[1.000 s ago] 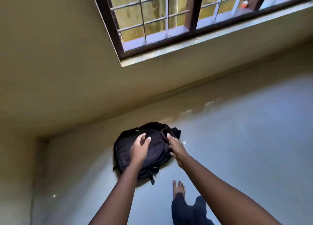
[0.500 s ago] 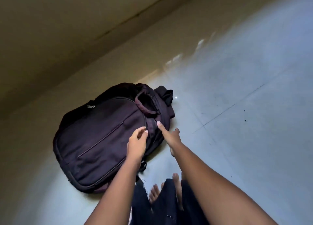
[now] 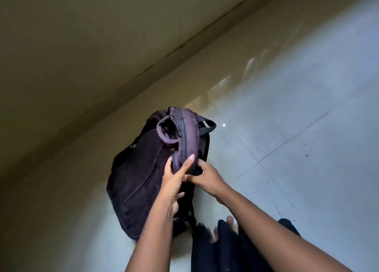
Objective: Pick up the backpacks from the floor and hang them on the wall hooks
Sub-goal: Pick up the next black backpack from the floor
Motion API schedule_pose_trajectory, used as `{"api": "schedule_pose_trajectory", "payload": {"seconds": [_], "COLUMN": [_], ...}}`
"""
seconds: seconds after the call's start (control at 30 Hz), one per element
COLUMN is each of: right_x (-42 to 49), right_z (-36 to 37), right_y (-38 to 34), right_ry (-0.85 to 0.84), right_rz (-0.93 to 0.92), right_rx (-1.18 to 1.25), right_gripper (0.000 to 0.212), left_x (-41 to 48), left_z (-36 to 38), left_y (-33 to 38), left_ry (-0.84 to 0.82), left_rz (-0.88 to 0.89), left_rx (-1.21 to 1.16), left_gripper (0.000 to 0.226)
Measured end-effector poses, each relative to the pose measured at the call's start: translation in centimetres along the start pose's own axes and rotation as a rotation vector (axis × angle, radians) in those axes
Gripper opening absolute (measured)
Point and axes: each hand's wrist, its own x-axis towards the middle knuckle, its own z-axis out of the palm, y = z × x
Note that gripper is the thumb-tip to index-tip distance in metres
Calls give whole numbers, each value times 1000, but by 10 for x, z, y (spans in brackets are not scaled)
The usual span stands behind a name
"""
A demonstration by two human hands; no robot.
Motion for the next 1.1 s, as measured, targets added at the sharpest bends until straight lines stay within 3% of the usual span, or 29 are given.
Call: {"api": "schedule_pose_trajectory", "payload": {"seconds": [0.07,0.1,0.2,0.27,0.5,0.6,0.73,0.83,1.0,1.1], "right_x": [-32,-48,-85,-111,-235,-274,-303,-313,-306,-296], "right_z": [10,16,30,36,36,26,19,14,6,6], "right_y": [-41,-61,-108,-131,-199,-210,-218,-221,-222,-231], "right_ry": [-161,-226,-340,-360,-255,-131,-51,-57,-7,65], "right_rz": [-51,-62,-38,-49,-11,62,322,390,359,337], "right_rx": [-19,-45,-101,-136,1,104,252,311,366,437], "right_gripper": [28,25,30,34,27,15,39,46,14,13], "left_x": [-33,-52,-106,-135,-267,-313,-360,-385,-407,-411], "left_z": [-17,-26,-52,-74,-116,-119,-109,-89,-63,-60], "left_y": [17,26,45,51,55,49,43,38,46,56], "left_ry": [64,111,195,189,81,40,41,67,141,188], "left_rz": [58,89,143,146,219,281,365,382,449,491], "left_rx": [3,-28,-124,-113,-71,-84,-67,-116,-122,42], "left_gripper": [85,71,28,18,15,22,29,25,28,28]}}
